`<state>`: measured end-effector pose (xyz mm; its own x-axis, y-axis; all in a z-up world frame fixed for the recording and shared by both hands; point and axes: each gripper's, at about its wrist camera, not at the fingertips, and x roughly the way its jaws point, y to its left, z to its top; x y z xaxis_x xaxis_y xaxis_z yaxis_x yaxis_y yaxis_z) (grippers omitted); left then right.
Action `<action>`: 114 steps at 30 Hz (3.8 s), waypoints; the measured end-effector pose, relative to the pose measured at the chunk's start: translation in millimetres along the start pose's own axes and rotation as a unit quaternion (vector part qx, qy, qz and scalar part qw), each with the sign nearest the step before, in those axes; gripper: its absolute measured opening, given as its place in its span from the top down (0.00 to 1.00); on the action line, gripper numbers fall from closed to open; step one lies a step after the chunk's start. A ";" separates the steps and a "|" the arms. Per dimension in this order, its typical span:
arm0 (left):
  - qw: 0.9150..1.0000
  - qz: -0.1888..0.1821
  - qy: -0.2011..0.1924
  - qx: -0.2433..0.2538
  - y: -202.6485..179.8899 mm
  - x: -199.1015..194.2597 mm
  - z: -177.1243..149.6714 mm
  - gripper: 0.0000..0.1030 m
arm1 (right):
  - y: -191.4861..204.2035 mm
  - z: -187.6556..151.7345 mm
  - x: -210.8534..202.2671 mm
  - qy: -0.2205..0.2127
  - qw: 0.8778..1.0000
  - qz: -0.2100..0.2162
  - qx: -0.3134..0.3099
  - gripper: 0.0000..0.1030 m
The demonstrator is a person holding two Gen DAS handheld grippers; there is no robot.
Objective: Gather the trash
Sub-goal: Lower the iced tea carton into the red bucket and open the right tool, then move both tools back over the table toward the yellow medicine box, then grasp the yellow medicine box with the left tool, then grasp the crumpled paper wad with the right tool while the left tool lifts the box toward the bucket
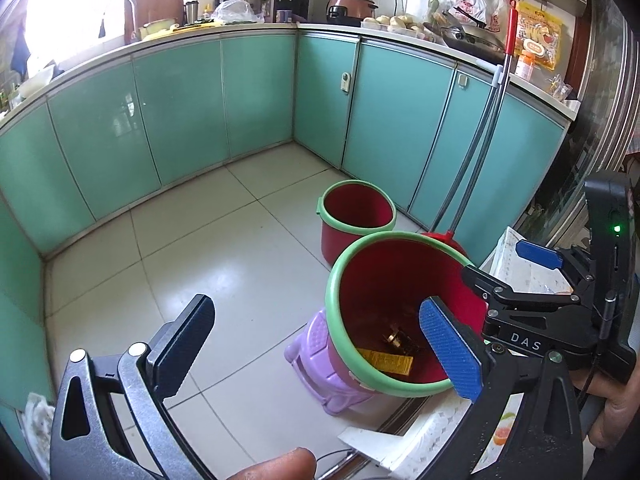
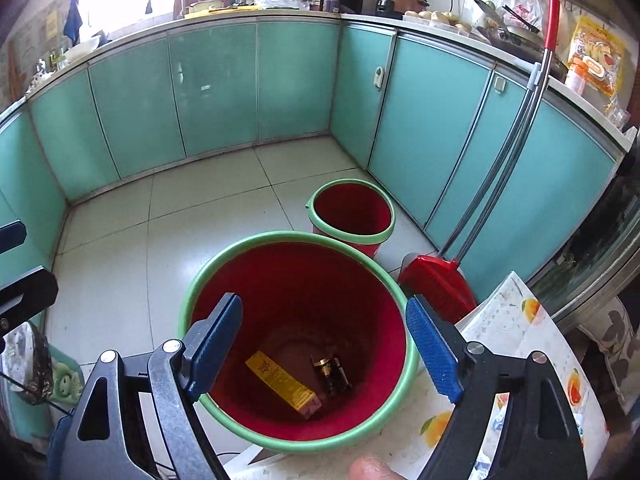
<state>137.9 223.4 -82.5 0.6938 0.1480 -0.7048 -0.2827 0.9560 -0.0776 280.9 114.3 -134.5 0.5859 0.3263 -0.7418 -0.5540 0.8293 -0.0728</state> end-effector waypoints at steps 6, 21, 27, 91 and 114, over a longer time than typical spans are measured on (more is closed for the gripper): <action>0.999 -0.020 -0.011 0.022 -25.7 -16.9 -4.7 0.00 | -24.3 -23.6 -58.1 -0.017 0.999 -0.035 0.016 0.18; 0.985 -0.130 0.006 0.113 -147.4 -53.0 -44.0 0.00 | -134.7 -168.8 -228.2 -0.045 0.978 -0.137 0.150 0.01; 0.968 -0.184 0.050 0.164 -214.2 -51.8 -71.8 0.00 | -186.4 -230.7 -273.5 -0.037 0.961 -0.182 0.203 0.01; 0.790 -0.266 0.170 0.526 -356.0 -11.4 -134.2 0.75 | -274.9 -324.6 -267.8 -0.006 0.930 -0.209 0.304 0.01; 0.920 -0.245 0.100 0.290 -226.3 -55.4 -95.2 0.75 | -275.4 -271.0 -134.3 0.063 0.965 -0.219 0.128 0.01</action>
<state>100.4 -25.3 -93.1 0.4911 -0.3315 -0.8056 0.4725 0.8783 -0.0733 194.4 -280.8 -195.5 0.6457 -0.1246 -0.7534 -0.0965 0.9654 -0.2423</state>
